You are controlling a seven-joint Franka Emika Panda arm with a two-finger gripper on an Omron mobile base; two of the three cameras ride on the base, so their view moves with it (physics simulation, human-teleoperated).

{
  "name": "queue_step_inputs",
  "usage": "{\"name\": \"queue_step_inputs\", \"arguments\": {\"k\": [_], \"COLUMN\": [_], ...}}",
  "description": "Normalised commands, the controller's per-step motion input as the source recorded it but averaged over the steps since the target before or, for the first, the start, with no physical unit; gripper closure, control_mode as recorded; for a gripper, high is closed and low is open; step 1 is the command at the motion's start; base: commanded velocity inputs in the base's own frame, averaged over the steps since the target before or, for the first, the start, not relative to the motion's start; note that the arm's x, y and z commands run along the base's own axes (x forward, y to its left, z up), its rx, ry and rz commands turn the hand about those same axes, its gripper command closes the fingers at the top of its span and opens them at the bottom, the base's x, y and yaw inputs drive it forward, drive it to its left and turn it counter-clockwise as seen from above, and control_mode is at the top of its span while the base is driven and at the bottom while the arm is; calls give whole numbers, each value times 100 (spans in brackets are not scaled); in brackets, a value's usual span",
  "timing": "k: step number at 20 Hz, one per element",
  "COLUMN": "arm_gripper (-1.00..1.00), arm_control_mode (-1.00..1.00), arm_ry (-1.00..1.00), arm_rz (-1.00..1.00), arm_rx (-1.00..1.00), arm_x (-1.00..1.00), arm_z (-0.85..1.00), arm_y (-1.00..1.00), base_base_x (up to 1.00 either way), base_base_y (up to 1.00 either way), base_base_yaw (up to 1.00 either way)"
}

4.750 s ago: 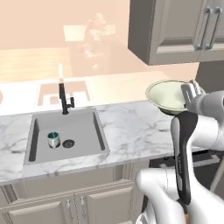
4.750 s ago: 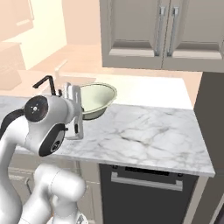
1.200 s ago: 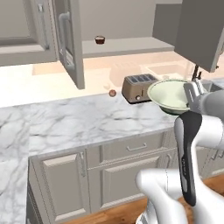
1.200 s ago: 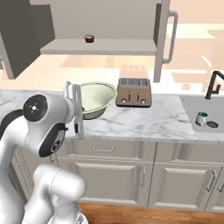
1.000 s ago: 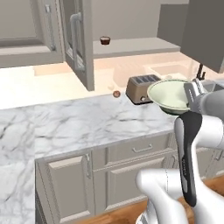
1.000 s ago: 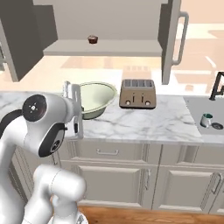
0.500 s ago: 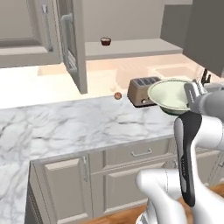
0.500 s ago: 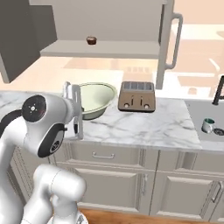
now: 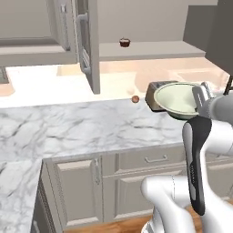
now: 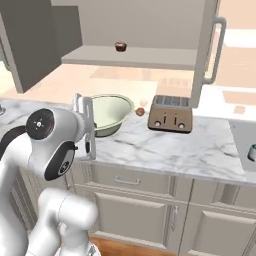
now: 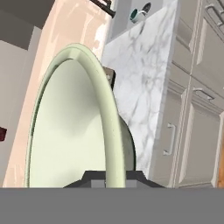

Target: Pick the mug and place it in the sink. Pick the bowl and place it in the open cabinet and then close the cabinet.

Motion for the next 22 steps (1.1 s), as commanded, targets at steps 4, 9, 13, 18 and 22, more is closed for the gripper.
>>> {"name": "queue_step_inputs", "arguments": {"k": [4,9,13,18,22], "arm_gripper": [100,100,100,100,100], "arm_control_mode": [100,100,100,100,100], "arm_ry": [0,0,0,0,0], "arm_rz": [0,0,0,0,0], "arm_rx": [0,0,0,0,0], "arm_x": [0,0,0,0,0], "arm_z": [0,0,0,0,0], "arm_y": [0,0,0,0,0], "base_base_x": [61,72,59,44,47], "base_base_y": [6,-11,-28,-56,-13], "base_base_yaw": [6,1,2,0,0]}}
